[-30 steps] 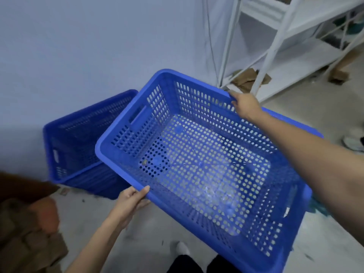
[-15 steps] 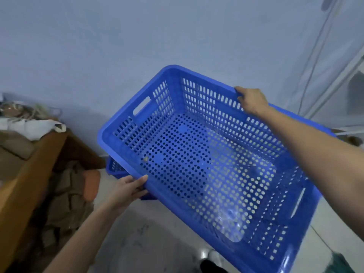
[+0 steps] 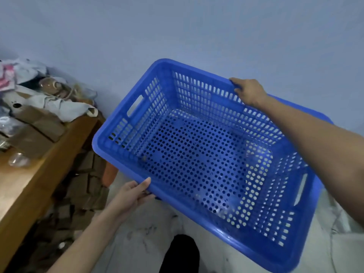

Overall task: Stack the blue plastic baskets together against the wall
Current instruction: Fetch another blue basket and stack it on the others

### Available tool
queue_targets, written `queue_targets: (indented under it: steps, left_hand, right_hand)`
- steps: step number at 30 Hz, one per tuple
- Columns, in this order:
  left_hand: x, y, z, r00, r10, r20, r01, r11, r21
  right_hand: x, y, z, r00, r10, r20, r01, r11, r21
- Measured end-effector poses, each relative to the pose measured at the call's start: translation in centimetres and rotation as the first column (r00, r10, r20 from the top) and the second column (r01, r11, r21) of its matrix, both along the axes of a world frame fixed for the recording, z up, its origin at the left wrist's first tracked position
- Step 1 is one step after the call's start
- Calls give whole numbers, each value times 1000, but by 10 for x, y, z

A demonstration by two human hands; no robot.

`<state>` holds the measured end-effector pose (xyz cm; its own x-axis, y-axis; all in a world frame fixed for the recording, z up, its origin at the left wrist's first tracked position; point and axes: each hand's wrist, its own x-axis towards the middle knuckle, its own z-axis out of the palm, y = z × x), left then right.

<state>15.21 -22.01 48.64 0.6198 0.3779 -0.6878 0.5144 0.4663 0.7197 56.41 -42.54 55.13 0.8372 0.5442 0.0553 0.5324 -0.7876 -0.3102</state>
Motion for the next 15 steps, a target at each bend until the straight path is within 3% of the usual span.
queue_targets:
  steps: [5, 15]
  left_hand:
    - [28, 35, -10, 997, 74, -12, -75, 990, -120]
    - [80, 41, -17, 961, 209, -180, -244, 948, -202]
  right_hand:
    - [42, 64, -11, 998, 47, -47, -49, 998, -38]
    - [103, 143, -39, 981, 140, -132, -154, 983, -96]
